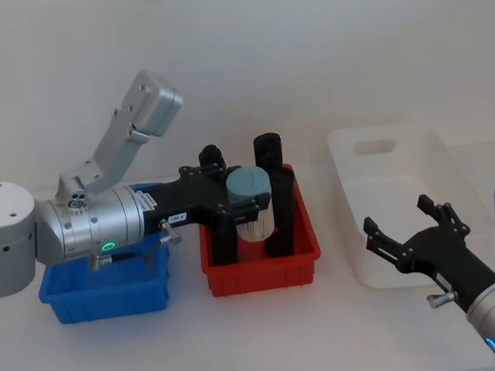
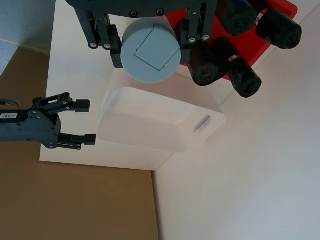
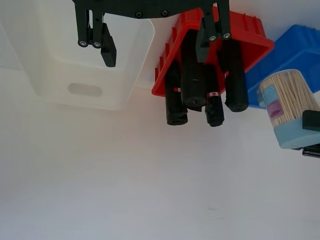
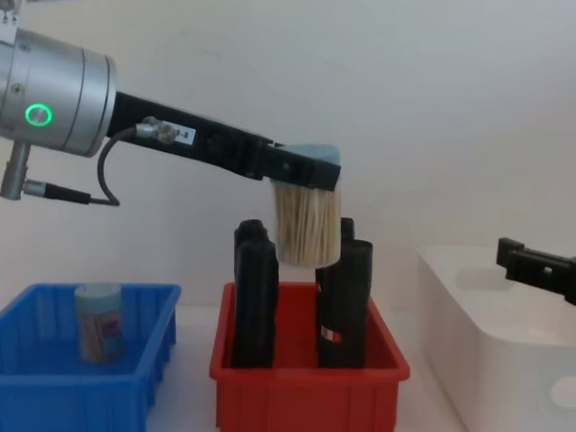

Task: Pick the cotton swabs from the blue box and place them into the white box.

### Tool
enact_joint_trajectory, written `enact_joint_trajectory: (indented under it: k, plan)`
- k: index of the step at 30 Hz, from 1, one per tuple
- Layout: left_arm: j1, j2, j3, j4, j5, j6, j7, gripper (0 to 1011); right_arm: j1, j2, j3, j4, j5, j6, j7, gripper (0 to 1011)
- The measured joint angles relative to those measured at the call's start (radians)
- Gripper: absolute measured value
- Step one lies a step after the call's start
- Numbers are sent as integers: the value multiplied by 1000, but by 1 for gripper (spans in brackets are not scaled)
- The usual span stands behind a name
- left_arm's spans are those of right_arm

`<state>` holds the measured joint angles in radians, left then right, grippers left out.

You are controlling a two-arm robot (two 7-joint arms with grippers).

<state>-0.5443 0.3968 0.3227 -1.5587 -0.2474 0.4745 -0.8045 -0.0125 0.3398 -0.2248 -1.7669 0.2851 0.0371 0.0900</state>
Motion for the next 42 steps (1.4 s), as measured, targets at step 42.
enact_joint_trajectory:
  k: [42]
  plan:
    - [-8,-5,5,2,1,5,-22,671,178,-55,-60,79,-106,88,414,1001]
